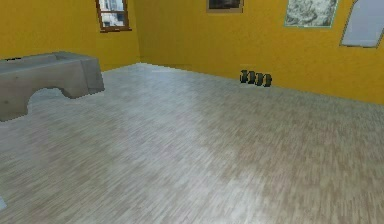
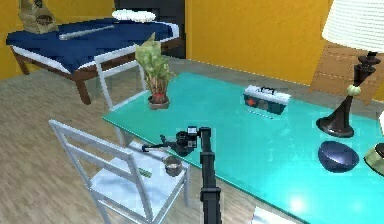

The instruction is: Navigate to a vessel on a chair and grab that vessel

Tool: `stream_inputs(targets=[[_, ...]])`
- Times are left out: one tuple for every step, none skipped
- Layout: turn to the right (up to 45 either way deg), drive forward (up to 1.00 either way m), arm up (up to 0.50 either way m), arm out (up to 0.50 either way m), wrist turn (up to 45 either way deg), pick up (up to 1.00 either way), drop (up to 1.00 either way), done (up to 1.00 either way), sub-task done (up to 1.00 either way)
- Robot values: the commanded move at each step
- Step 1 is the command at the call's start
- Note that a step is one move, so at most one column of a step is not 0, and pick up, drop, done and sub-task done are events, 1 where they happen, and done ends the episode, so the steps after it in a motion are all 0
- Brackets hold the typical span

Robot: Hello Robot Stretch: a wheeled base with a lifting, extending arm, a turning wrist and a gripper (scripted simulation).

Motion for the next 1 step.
stream_inputs(targets=[[0.0, 0.0, 0.0, 0.0, 27.0, 0.0, 0.0, 0.0, 0.0]])
